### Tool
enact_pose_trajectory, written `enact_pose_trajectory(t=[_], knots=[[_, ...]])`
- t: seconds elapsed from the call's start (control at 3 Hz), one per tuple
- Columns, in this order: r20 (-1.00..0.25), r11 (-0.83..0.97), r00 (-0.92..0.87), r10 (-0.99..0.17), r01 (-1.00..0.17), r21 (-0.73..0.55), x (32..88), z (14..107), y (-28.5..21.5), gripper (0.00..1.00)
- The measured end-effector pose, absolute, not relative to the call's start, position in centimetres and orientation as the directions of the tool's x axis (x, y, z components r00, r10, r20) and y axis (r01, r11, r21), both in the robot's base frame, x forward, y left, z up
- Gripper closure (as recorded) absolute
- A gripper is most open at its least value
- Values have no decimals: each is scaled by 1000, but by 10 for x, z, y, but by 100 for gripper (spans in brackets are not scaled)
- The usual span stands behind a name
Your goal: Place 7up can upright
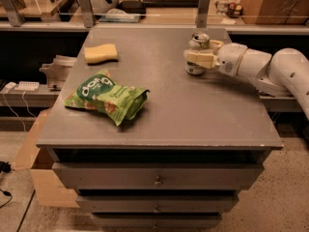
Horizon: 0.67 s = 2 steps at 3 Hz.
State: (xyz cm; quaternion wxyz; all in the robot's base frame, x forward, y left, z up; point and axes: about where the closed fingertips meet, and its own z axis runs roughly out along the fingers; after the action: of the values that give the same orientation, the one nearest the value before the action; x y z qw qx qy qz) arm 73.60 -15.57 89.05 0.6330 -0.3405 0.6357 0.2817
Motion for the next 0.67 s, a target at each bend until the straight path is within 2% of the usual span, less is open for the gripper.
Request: enact_pose_trajectory(t=[0.33,0.67], knots=[[-997,609,33,-76,-790,-73,736,890,-156,13],[-997,607,35,-75,-791,-73,736,890,-161,0]])
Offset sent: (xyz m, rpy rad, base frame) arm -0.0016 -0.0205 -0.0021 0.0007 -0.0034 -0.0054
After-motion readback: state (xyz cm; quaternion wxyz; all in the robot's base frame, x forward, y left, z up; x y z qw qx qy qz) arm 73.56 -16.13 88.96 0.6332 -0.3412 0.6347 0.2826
